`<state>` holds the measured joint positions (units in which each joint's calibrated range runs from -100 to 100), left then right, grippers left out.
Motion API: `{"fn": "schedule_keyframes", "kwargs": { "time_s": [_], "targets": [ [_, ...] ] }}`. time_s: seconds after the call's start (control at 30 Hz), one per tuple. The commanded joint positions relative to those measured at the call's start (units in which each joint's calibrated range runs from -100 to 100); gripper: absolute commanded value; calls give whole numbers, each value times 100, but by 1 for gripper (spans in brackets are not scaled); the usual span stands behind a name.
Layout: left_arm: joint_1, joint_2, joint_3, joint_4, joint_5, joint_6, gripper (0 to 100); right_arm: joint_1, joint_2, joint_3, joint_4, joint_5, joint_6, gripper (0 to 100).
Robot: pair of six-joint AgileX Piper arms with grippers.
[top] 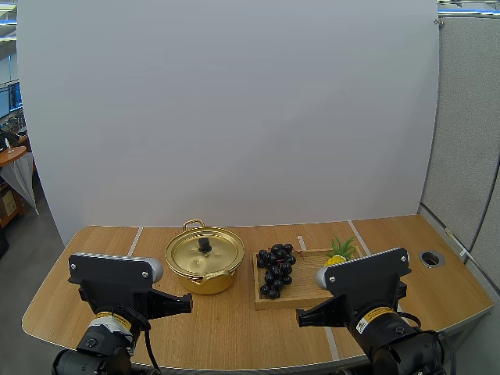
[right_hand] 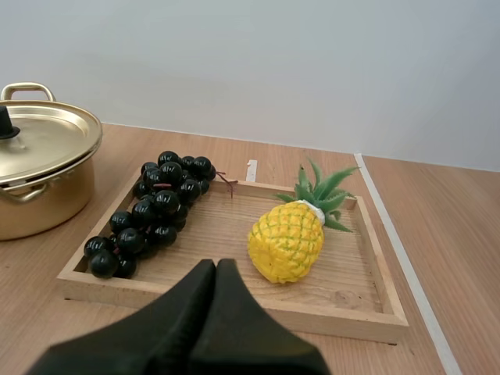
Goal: Open the pot, put the pineapple inside, and close it
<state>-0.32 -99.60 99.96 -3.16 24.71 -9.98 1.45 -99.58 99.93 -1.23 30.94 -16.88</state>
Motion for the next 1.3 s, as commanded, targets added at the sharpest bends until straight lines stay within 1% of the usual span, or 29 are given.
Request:
{"fn": "schedule_keyframes", "kwargs": {
  "time_s": [0.0, 0.13, 0.27, 0.43, 0.6, 0.63, 0.7, 0.77, 0.83, 0.9, 0.97, 1.07, 1.27],
  "targets": [
    [-4, -40, -259, 42, -52, 121, 0, -19, -42, -388, 39, 250, -28, 0],
    [-4, -40, -925, 42, 101, 121, 0, -19, -42, -1318, 247, 968, -18, 0],
    [-4, -40, -1896, 42, 372, 121, 0, -19, -42, -2306, 263, 1454, -18, 0],
    [-4, -40, -3031, 42, 1089, 121, 0, -19, -42, -3233, 263, 1473, -18, 0],
    [-4, -40, -3932, 42, 1418, 121, 0, -19, -42, -3796, 263, 1562, -18, 0],
    [-4, -40, -4118, 42, 1546, 121, 0, -19, -42, -3849, 274, 1583, -18, 0],
    [-4, -40, -4483, 42, 2212, 121, 0, -19, -42, -3870, 286, 1572, -18, 0],
    [-4, -40, -4670, 42, 2368, 121, 0, -19, -42, -3870, 309, 1655, -18, 0],
    [-4, -40, -4683, 42, 2368, 121, 0, -19, -42, -3870, 309, 1655, -18, 0],
    [-4, -40, -4683, 42, 2629, 121, 0, -19, -42, -3870, 309, 1673, -18, 0],
    [-4, 233, -4683, 42, 2875, 121, 0, -19, -16, -3870, 309, 1762, -18, 0],
    [-4, 773, -4683, 42, 3152, 121, 0, -19, 324, -3870, 309, 2263, 15, 0],
    [-4, 1940, -4683, 42, 3226, 121, 0, -19, 1456, -3870, 309, 3186, 15, 0]
  ]
}}
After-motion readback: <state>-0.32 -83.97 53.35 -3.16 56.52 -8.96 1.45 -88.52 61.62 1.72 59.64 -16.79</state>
